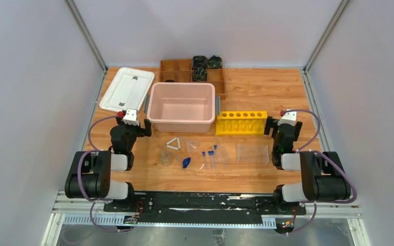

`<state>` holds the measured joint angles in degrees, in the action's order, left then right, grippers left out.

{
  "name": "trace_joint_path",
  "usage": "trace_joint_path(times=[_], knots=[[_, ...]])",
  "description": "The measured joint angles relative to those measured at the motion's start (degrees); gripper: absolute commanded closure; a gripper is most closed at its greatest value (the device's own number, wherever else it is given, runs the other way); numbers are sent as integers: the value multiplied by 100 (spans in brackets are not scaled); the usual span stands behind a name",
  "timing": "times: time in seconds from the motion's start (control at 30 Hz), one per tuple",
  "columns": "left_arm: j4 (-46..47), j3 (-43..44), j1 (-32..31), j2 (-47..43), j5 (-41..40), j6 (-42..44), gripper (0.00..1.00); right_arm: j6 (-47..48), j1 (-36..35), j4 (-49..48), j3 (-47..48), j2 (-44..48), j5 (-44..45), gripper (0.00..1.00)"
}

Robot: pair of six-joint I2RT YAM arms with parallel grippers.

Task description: Organize the chemistry lab equipment

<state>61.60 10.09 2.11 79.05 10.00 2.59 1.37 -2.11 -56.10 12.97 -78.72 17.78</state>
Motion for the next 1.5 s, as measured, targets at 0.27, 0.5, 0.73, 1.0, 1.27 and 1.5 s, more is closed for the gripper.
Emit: trace_joint_path(times=[0.27, 0.5, 0.73, 1.0, 1.27, 1.5], knots=[[2, 0, 0, 0, 0, 0, 0, 2, 0, 0, 0, 0, 0, 0], [0, 0, 0, 0, 0, 0, 0, 0, 0, 0, 0, 0, 0, 0], [-343, 37, 0, -249, -107, -24, 0, -50, -52, 787, 201, 361, 256, 0], [-2459, 931, 44, -1565, -302, -15, 0, -1178, -79, 3757, 1679, 1978, 527, 0], [-4922, 2002, 245, -2603, -286, 46, 0, -2490, -101, 6092, 2229, 2293, -332, 5], [-7110, 3427, 267, -2450, -116, 195, 0, -2542, -1768, 7090, 2721, 2511, -658, 32]])
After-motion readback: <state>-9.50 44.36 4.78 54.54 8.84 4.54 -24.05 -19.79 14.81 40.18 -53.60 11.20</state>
